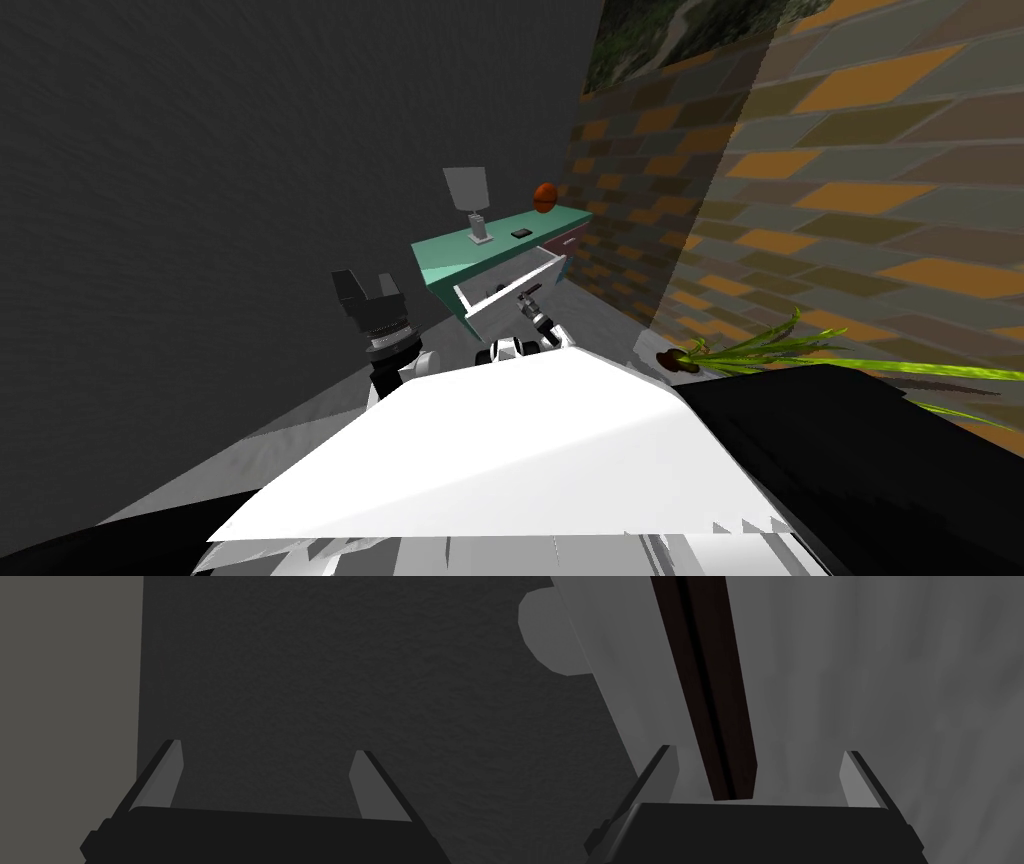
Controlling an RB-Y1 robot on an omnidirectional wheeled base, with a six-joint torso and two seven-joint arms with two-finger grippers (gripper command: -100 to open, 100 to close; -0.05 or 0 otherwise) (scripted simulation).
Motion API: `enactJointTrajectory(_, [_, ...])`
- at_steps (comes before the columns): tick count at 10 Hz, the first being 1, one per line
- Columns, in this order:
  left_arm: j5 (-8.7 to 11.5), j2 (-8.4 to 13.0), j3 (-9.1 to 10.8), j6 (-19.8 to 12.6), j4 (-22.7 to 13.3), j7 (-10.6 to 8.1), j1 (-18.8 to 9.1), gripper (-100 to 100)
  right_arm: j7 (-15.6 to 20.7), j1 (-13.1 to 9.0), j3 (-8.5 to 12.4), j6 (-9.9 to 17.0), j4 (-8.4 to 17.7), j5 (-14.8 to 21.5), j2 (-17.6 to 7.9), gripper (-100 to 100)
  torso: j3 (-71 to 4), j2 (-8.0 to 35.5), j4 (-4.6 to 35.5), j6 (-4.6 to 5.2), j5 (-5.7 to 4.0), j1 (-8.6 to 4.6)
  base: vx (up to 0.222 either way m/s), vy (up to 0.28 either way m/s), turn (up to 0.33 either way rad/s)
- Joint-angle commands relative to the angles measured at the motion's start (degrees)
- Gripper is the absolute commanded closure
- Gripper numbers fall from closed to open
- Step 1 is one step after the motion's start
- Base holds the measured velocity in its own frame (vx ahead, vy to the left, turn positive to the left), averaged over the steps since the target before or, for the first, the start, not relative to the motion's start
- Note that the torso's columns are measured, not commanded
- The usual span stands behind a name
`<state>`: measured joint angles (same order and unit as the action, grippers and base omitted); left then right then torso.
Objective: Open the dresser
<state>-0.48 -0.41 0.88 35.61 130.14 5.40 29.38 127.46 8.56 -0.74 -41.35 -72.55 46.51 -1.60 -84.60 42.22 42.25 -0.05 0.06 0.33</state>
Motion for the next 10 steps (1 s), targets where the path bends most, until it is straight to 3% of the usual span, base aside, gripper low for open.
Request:
enactJointTrajectory(1, [0.00, 0.01, 0.01, 0.00, 0.00, 0.00, 0.00, 0, -4.08, -1.32, 4.02, -3.54, 1.86, 0.42, -3.76, -100, 0.03, 0.04, 0.04, -0.01, -0.07, -0.30, 0.008, 0.159, 0.100])
enactJointTrajectory(2, [0.00, 0.00, 0.00, 0.00, 0.00, 0.00, 0.00, 0, -4.89, -1.32, 5.18, -3.54, 1.86, 0.42, -4.29, -100, 0.01, 0.02, 0.04, 0.02, -0.08, -0.32, 0.011, 0.142, 0.030])
enactJointTrajectory(3, [0.00, 0.01, 0.01, 0.00, 0.00, 0.00, 0.00, 0, -6.76, -1.82, 7.67, -5.85, 2.99, 0.76, -6.79, -100, 0.01, 0.02, 0.02, 0.05, -0.09, -0.40, 0.004, 0.151, 0.062])
enactJointTrajectory(4, [0.00, 0.01, 0.01, 0.00, 0.00, 0.00, 0.00, 0, -7.58, -1.82, 8.27, -5.85, 2.99, 0.76, -6.83, -100, 0.02, 0.05, 0.03, 0.05, -0.07, -0.34, -0.003, 0.106, 0.037])
enactJointTrajectory(5, [0.00, 0.01, 0.01, 0.00, 0.00, 0.00, 0.00, 0, -9.66, -2.31, 10.45, -8.16, 4.13, 1.09, -9.32, -100, 0.05, 0.10, 0.05, 0.06, -0.09, -0.46, -0.014, 0.124, 0.088])
enactJointTrajectory(6, [0.00, 0.01, 0.01, 0.00, 0.00, 0.00, 0.00, 0, -10.28, -2.31, 11.35, -8.16, 4.13, 1.09, -9.37, -100, 0.07, 0.13, 0.05, 0.05, -0.08, -0.34, -0.022, 0.122, 0.031])
enactJointTrajectory(7, [0.00, 0.01, 0.01, 0.00, 0.00, 0.00, 0.00, 0, -12.78, -2.81, 13.21, -10.08, 5.26, 1.43, -11.82, -100, 0.07, 0.13, 0.06, 0.06, -0.06, -0.33, -0.013, 0.159, 0.070])
enactJointTrajectory(8, [0.00, 0.00, 0.00, 0.00, 0.00, 0.00, 0.00, 0, -12.97, -2.81, 14.43, -10.47, 5.26, 1.43, -11.91, -100, 0.04, 0.07, 0.04, 0.05, -0.04, -0.21, -0.009, 0.123, 0.029])
enactJointTrajectory(9, [0.00, 0.01, 0.01, 0.00, 0.00, 0.00, 0.00, 0, -15.28, -3.31, 16.44, -12.78, 6.39, 1.76, -14.43, -100, 0.02, 0.05, 0.04, 0.06, -0.06, -0.35, 0.002, 0.150, 0.077])
enactJointTrajectory(10, [0.00, 0.01, 0.01, 0.00, 0.00, 0.00, 0.00, 0, -15.67, -3.31, 17.51, -12.78, 6.39, 1.76, -14.45, -100, 0.00, 0.00, 0.03, 0.04, -0.06, -0.27, 0.003, 0.127, 0.038])
